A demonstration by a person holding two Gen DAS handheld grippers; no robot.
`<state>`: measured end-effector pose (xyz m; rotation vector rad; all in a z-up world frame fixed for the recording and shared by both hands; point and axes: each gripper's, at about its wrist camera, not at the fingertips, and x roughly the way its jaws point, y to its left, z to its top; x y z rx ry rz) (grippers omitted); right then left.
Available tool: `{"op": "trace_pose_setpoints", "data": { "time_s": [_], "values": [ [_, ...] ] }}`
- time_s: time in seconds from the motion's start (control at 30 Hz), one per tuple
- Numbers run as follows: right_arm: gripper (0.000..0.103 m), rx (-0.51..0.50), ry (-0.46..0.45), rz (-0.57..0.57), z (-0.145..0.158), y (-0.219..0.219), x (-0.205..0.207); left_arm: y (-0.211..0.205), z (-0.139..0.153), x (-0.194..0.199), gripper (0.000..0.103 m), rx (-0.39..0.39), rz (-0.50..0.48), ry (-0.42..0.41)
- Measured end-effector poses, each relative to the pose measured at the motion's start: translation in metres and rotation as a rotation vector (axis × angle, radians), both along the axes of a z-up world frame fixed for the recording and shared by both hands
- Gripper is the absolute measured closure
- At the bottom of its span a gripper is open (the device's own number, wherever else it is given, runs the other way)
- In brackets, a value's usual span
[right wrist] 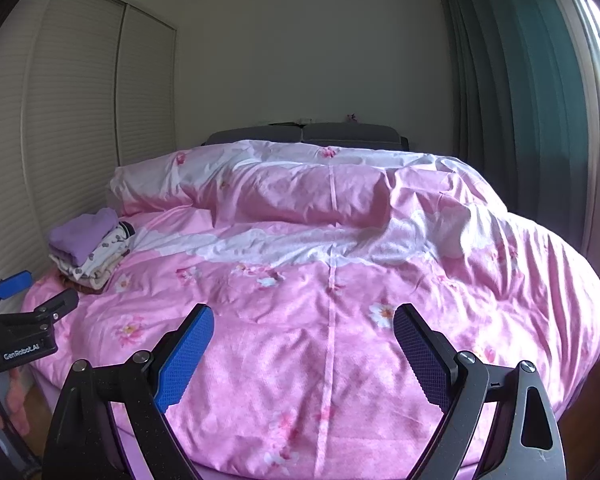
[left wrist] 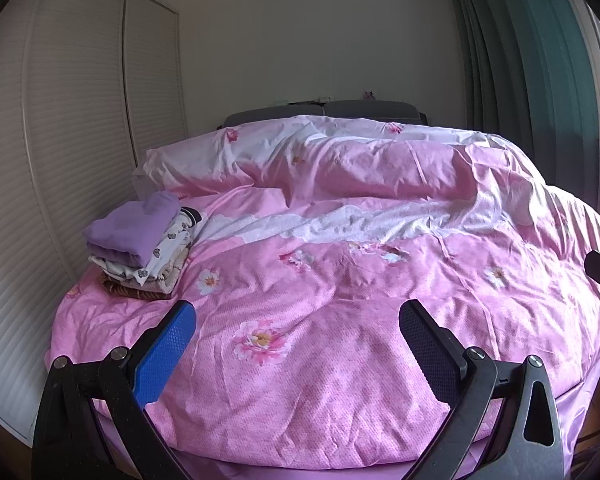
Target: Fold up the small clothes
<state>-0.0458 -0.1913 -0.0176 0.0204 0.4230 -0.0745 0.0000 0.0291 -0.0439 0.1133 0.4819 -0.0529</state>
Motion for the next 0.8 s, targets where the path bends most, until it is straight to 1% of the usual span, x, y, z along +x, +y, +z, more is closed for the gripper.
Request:
{"op": "trace_pose_setpoints", "data": {
  "time_s": [0.8],
  "values": [
    [0.011,0.008,0.009,-0.003,-0.0025,-0.0029,-0.0011,-0.0003,0.0024,0.0,0.0,0.007,-0.001,0.004]
  ]
}}
